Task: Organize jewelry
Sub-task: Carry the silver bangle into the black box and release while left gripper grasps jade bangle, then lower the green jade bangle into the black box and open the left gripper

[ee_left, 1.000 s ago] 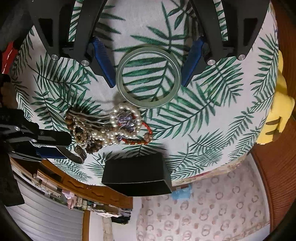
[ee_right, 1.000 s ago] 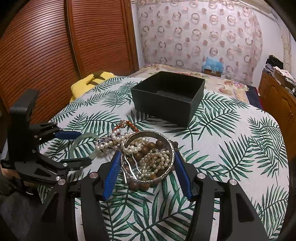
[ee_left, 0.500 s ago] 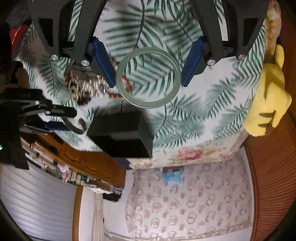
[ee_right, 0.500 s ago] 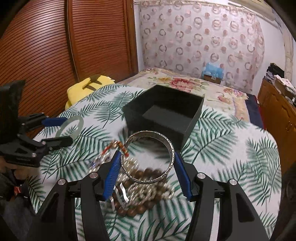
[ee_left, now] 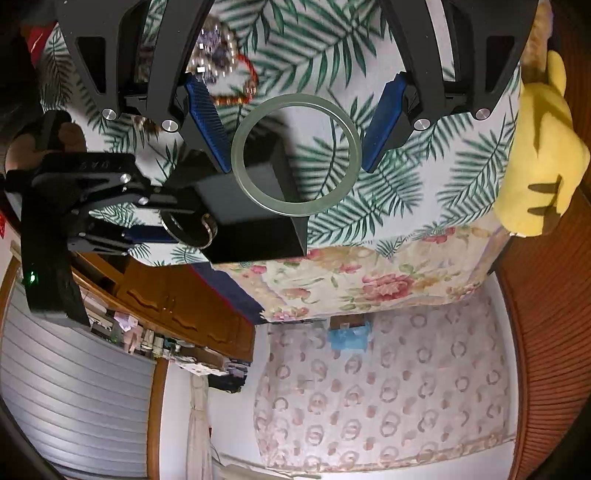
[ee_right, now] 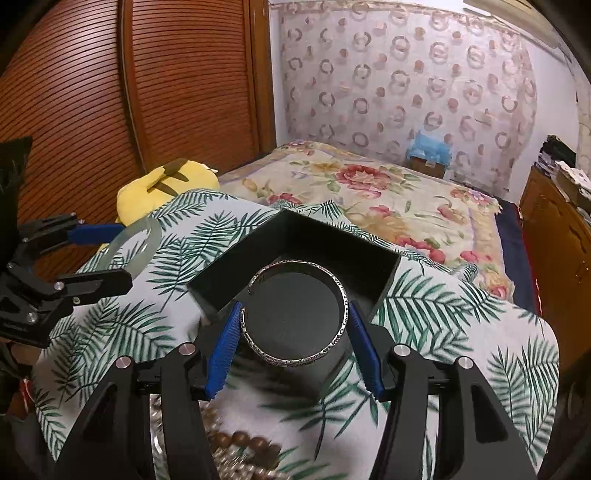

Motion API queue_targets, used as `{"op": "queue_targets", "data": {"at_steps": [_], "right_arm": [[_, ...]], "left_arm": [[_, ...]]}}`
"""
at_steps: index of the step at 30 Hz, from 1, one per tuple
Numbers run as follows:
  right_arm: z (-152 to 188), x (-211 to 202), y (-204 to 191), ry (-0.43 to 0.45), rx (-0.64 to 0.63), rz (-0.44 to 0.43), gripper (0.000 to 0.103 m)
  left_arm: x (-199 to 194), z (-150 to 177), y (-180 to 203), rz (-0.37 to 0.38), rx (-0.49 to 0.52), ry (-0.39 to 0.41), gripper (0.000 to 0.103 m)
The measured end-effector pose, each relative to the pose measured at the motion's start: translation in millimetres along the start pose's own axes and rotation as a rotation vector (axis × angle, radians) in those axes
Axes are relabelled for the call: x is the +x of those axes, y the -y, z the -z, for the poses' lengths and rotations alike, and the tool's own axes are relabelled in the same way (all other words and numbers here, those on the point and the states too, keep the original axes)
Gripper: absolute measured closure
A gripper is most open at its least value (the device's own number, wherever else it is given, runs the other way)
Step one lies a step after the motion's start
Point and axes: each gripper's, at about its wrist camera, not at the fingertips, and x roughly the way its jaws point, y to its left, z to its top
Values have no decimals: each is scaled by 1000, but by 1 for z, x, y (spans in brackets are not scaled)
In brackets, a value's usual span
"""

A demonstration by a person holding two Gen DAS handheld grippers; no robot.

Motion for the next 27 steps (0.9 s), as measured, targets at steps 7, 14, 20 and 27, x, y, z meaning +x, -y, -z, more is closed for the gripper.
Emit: {"op": "queue_targets", "data": {"at_steps": [7,14,20,27], "right_arm": [[0,9,8,14,19,-33,35],[1,-12,30,87,67,20,34],[8,-17,62,108,143,96,33],[11,-14,69,107,155,96,33]], "left_arm": [[19,-19,5,13,22,-11,34],[40,-33,16,22,50,-30,34],[62,-38,36,34,109,-63,34],[81,-35,54,36,146,-106,34]]}}
